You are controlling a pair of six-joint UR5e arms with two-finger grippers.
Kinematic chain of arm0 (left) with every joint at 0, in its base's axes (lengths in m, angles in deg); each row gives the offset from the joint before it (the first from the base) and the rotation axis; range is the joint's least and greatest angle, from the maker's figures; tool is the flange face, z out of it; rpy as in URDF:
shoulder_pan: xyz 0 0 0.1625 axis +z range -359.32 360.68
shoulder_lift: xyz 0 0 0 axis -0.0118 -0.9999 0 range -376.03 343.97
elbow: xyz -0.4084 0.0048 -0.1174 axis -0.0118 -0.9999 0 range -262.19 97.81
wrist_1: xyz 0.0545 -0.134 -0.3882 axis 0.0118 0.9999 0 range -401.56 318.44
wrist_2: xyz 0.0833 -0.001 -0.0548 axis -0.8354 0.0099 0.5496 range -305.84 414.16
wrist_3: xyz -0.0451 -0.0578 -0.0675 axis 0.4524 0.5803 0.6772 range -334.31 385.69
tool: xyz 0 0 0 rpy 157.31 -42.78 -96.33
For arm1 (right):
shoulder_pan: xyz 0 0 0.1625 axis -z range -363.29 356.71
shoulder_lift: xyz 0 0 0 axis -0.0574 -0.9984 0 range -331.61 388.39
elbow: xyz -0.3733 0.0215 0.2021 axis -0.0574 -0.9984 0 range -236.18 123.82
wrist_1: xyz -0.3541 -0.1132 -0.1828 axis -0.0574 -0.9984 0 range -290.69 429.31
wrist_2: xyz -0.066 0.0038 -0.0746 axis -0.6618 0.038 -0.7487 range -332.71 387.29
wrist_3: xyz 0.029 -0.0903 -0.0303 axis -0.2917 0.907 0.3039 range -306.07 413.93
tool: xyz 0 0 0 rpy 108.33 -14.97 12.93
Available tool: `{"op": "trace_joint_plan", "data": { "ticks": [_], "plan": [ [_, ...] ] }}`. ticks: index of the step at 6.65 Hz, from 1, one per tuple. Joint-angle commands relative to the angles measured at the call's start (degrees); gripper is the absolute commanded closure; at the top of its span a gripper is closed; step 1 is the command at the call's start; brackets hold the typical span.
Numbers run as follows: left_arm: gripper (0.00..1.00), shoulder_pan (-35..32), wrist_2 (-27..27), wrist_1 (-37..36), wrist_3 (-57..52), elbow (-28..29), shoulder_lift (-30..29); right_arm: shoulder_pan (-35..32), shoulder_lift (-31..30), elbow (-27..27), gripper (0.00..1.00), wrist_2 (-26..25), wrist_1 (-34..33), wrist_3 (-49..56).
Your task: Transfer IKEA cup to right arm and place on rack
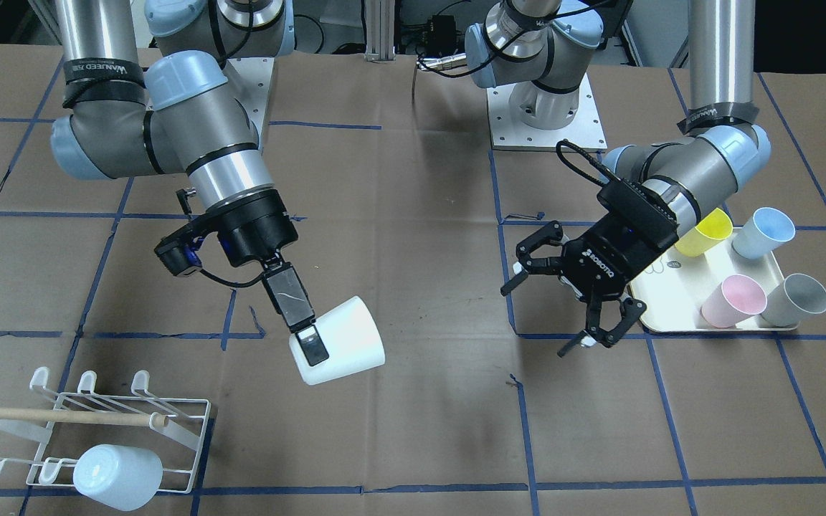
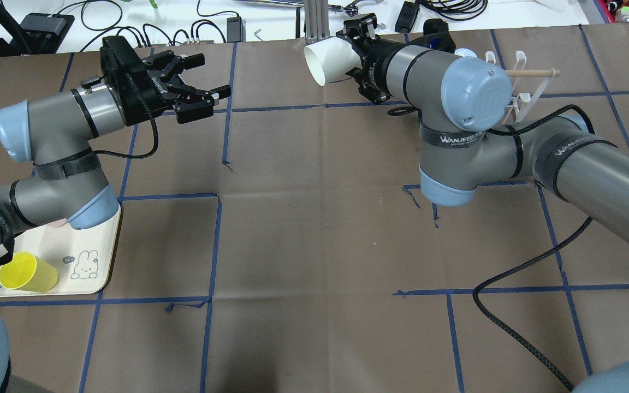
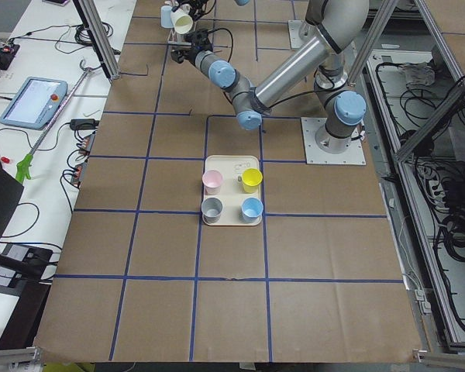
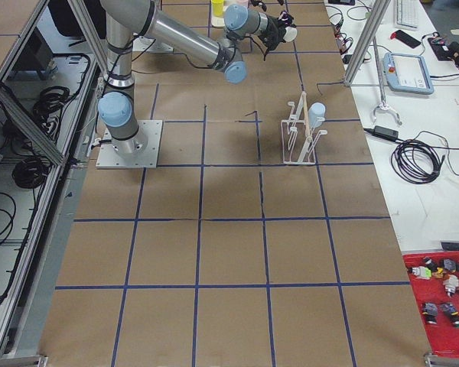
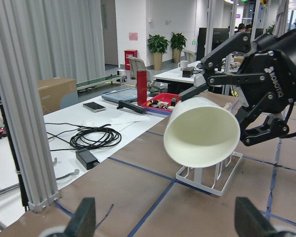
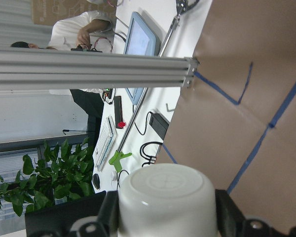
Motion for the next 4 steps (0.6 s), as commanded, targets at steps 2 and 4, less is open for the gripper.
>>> {"op": "trace_joint_plan", "data": {
  "ticks": [2, 4],
  "plan": [
    [0.01, -1.1, -27.3, 15.4, 10.0, 8.8, -1.1, 8.2, -0.9, -0.2, 0.91, -0.2, 0.2, 32.3],
    [0.01, -6.0, -42.0, 37.4, 21.7, 17.8, -1.0, 14.1, -1.2, -3.2, 0.93, -1.0, 0.5, 57.0]
  ]
}}
